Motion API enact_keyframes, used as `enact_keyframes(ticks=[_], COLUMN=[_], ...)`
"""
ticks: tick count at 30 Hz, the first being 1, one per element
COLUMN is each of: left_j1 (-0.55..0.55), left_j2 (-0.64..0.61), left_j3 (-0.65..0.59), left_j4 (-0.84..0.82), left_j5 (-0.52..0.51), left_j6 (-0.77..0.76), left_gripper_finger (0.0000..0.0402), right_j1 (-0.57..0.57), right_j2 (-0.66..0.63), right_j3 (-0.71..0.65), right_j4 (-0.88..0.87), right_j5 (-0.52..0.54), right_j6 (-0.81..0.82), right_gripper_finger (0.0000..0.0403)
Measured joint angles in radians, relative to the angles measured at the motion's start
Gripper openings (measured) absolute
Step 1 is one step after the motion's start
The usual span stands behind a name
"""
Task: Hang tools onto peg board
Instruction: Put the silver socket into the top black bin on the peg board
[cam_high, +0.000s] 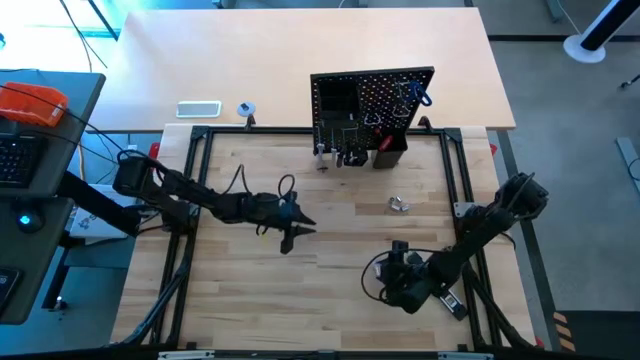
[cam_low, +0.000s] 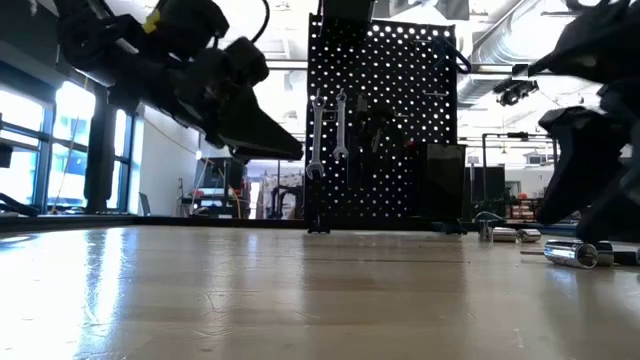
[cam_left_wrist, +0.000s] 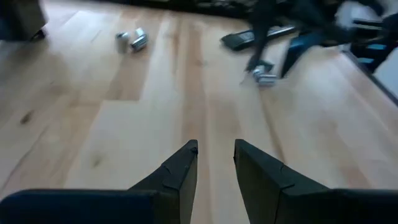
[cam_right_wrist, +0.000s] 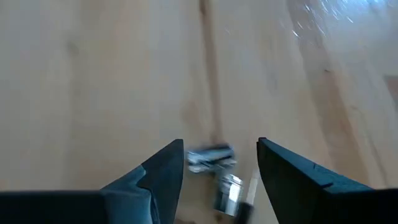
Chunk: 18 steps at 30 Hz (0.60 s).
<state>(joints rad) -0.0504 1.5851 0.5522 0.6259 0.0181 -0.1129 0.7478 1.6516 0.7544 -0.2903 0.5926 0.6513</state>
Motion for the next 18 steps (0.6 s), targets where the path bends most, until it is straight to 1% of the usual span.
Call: enact_keyframes(ticks=[3,8,18], left_j1=[-0.021,-0.037,-0.046], left_j2=[0.021,0.061,0.127], left_j3=[0.001,0.0,0.001], left_j4=[0.046,0.076,0.127], left_j5=[0.0,-0.001,-0.001], left_j6=[0.002,0.002,-0.016], left_gripper_finger=[0.0101,0.0101,0.0101], right_j1=[-0.022,-0.058,-0.094], right_j2=[0.0,0.0,0.0], right_j3=[0.0,0.0,0.0], right_j4=[-0.026,-0.013,-0.018], right_j5=[-0.028,-0.129,-0.116], right_j6=[-0.005,-0.05,-0.076], right_gripper_finger=[0.0199,0.0199,0.0199])
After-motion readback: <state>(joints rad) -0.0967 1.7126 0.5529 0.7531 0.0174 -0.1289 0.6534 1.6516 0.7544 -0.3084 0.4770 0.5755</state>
